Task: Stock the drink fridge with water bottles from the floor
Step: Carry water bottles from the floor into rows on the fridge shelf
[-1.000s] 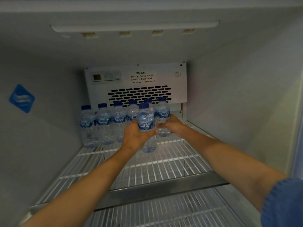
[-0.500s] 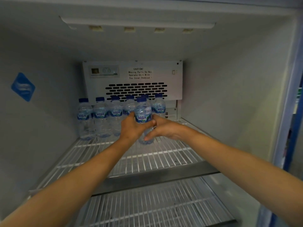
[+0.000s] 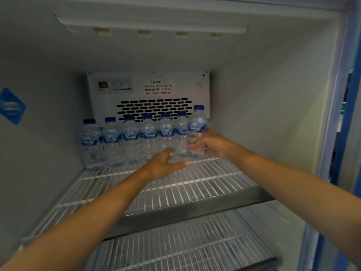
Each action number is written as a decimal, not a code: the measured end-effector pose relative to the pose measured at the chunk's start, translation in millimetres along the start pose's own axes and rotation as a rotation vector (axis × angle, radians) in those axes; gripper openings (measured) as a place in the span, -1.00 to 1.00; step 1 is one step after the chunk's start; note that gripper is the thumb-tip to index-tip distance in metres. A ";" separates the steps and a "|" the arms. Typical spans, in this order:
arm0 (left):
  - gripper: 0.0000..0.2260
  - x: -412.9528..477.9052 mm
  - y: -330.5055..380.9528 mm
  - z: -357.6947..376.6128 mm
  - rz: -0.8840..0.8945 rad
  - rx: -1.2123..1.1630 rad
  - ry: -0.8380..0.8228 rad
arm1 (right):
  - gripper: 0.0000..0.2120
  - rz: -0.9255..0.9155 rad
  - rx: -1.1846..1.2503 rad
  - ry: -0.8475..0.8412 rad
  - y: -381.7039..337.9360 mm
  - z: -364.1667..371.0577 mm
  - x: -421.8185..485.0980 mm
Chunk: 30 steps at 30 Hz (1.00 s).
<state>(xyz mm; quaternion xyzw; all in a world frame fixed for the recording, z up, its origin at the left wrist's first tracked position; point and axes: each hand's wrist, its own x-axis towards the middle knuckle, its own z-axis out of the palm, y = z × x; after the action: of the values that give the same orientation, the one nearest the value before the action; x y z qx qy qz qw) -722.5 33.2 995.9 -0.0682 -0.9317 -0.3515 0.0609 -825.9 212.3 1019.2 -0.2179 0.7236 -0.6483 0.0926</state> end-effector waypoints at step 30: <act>-0.26 -4.6 -8.3 4.4 -0.006 0.427 -0.492 | -0.37 0.111 -0.065 -0.009 25.0 -21.8 52.8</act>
<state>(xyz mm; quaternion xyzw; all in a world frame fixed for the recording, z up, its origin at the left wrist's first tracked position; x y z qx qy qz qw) -719.7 29.5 986.5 -0.1341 -0.9713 -0.1215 -0.1544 -886.7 210.5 1005.7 -0.1833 0.7549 -0.6172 0.1246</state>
